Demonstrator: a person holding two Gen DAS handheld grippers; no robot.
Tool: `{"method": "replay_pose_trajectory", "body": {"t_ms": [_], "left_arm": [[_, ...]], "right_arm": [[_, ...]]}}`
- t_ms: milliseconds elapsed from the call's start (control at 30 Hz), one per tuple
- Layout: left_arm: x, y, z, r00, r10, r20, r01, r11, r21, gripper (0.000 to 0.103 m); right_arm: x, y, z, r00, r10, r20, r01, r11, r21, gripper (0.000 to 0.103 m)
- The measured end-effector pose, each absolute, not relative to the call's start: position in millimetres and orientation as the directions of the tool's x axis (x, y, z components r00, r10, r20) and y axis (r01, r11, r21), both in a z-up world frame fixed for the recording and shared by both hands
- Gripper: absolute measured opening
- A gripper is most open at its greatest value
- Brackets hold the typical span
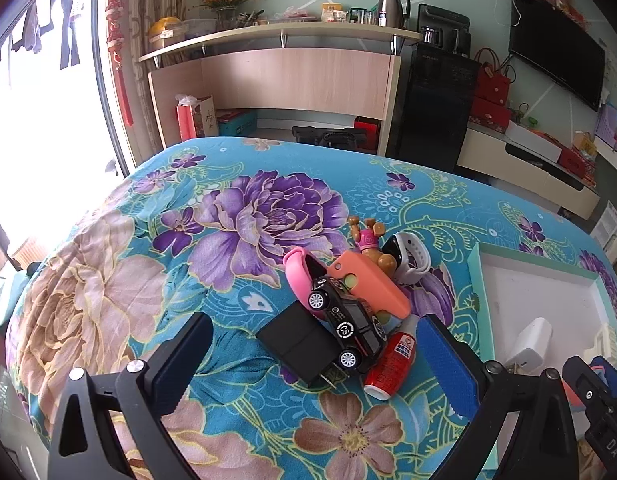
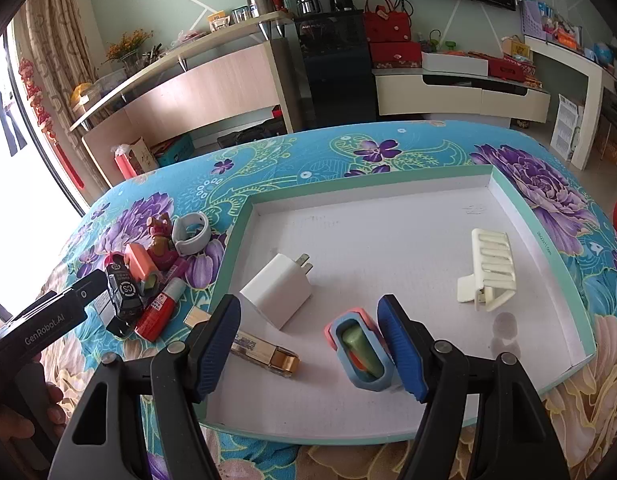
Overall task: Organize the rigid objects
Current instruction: 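Open the right tool to drop the toy in the tray while the left tool withdraws, then move the right tool to the black toy car while the left tool approaches the black square charger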
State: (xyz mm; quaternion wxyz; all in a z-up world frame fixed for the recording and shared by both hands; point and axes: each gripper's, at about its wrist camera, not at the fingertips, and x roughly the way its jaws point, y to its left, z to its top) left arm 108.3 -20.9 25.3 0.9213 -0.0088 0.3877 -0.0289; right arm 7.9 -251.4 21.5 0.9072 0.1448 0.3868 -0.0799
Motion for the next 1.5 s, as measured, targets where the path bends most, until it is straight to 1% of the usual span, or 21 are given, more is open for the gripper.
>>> {"method": "replay_pose_trajectory", "body": {"t_ms": [100, 233, 633, 867, 1100, 1233, 1400, 1500], "left_arm": [[110.4, -12.4, 23.5, 0.694, -0.052, -0.718, 0.025, 0.999, -0.048, 0.103], [113.7, -3.0, 19.7, 0.685, -0.043, -0.727, 0.003, 0.998, -0.056, 0.103], [117.6, 7.6, 13.3, 0.664, -0.053, -0.746, -0.014, 0.996, -0.083, 0.103], [118.6, 11.3, 11.8, 0.660, -0.059, -0.749, -0.020, 0.995, -0.096, 0.103], [119.1, 11.8, 10.6, 0.657, -0.058, -0.751, -0.021, 0.995, -0.095, 0.103], [119.3, 11.4, 9.7, 0.656, -0.057, -0.753, -0.018, 0.996, -0.092, 0.103], [120.0, 10.3, 8.8, 0.654, -0.055, -0.755, -0.015, 0.996, -0.086, 0.103], [120.9, 9.5, 7.7, 0.652, -0.050, -0.757, -0.014, 0.997, -0.077, 0.103]], "right_arm": [[10.2, -243.3, 22.2, 0.690, -0.041, -0.723, 0.241, 0.954, 0.176, 0.072], [11.2, -236.9, 24.7, 0.701, -0.024, -0.713, 0.220, 0.958, 0.184, 0.072], [26.7, -203.0, 12.2, 0.664, -0.007, -0.748, 0.137, 0.984, 0.113, 0.072], [35.5, -193.6, 7.7, 0.658, -0.013, -0.753, 0.132, 0.986, 0.099, 0.072], [37.4, -202.6, 3.3, 0.644, -0.046, -0.763, 0.178, 0.980, 0.091, 0.072], [35.7, -215.4, 1.0, 0.629, -0.109, -0.770, 0.240, 0.969, 0.059, 0.072], [30.6, -233.1, 2.4, 0.633, -0.114, -0.766, 0.291, 0.952, 0.098, 0.072], [29.2, -233.0, 5.6, 0.643, -0.113, -0.758, 0.288, 0.952, 0.103, 0.072]]}}
